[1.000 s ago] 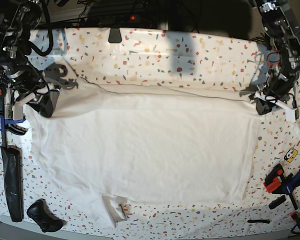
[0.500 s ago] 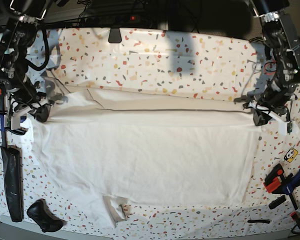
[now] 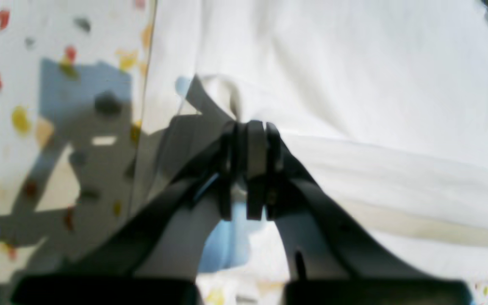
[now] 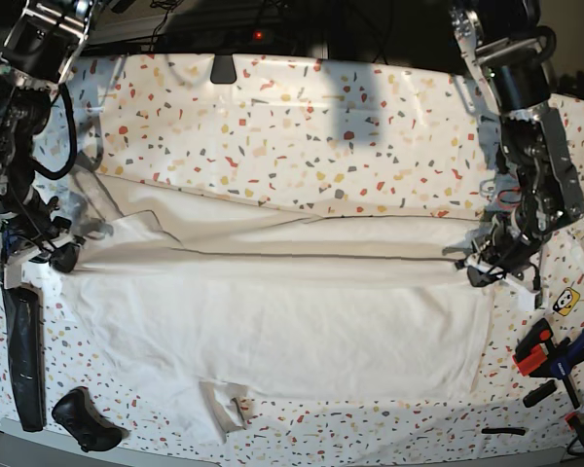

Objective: Fold the T-shirt properly
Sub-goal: 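Lift the collar edge with both grippers and fold it toward the hem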

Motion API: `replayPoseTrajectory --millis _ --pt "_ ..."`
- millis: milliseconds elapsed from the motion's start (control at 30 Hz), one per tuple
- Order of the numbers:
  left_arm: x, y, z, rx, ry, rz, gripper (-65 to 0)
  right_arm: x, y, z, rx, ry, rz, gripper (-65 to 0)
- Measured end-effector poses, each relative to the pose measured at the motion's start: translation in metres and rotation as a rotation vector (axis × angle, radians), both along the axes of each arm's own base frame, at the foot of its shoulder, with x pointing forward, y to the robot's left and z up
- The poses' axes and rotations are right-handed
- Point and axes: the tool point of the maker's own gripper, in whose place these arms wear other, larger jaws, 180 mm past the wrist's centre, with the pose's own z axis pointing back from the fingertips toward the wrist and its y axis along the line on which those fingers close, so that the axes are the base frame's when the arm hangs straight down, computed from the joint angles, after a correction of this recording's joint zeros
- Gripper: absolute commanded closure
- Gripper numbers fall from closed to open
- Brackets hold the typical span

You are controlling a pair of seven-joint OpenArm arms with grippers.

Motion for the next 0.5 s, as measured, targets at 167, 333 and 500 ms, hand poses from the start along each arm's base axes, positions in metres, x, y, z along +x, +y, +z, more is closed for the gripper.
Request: replayPoseTrajectory --millis 167,333,500 --pt "0.018 0.005 0.019 0.054 -0.035 -0.004 0.0 0.020 -0.004 -0.009 0.072 0.003 -0.032 0.0" --pt "0.021 0.006 0.021 0.058 -0.041 -0.002 0.0 0.040 -0.003 0.005 0.096 -0.027 -0.033 0.0" --pt "0.020 0.004 0.007 0.037 -0.028 0.008 0.0 0.044 -0.003 0.007 0.074 -0.009 -0.024 0.0"
